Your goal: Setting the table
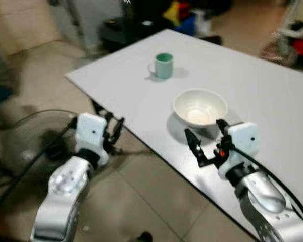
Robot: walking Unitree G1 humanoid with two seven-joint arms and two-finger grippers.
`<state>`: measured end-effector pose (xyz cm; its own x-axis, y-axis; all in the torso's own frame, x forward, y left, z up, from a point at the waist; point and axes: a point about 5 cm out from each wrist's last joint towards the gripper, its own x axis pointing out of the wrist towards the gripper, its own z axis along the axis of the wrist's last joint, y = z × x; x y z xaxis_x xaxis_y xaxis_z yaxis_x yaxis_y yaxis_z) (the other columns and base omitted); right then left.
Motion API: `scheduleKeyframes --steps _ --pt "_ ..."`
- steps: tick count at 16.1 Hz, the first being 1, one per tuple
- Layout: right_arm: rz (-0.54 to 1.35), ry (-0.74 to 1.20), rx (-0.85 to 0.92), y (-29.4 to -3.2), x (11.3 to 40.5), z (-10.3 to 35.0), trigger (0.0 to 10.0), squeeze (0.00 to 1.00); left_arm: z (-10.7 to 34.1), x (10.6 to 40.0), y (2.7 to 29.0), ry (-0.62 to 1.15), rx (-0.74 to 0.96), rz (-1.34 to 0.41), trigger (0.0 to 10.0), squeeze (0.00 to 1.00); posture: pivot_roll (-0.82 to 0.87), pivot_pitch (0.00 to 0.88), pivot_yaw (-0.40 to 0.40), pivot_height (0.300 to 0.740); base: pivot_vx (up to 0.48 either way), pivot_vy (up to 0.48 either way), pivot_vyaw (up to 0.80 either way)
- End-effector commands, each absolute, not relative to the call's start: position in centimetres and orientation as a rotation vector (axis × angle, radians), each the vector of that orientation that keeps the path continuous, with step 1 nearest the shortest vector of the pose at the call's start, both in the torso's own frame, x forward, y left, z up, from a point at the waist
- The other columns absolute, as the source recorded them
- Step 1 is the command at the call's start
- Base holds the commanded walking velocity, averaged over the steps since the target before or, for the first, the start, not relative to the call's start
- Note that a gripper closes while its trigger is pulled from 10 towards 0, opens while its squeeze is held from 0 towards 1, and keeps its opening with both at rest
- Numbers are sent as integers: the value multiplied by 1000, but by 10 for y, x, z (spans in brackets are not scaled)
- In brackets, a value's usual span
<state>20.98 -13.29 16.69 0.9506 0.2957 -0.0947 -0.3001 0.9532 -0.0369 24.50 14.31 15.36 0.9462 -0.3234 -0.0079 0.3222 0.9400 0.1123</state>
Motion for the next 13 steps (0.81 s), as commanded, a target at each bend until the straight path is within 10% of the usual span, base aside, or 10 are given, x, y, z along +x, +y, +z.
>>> scheduleKeyframes --steps 1,13 --pt "308 94 -34 -132 211 165 10000 0 155 245 148 -18 138 -303 10000 0 68 0 66 740 0 0 800" --pt "314 117 7 -129 211 161 10000 0 156 240 154 7 117 -296 10000 0 96 0 51 740 0 216 698"
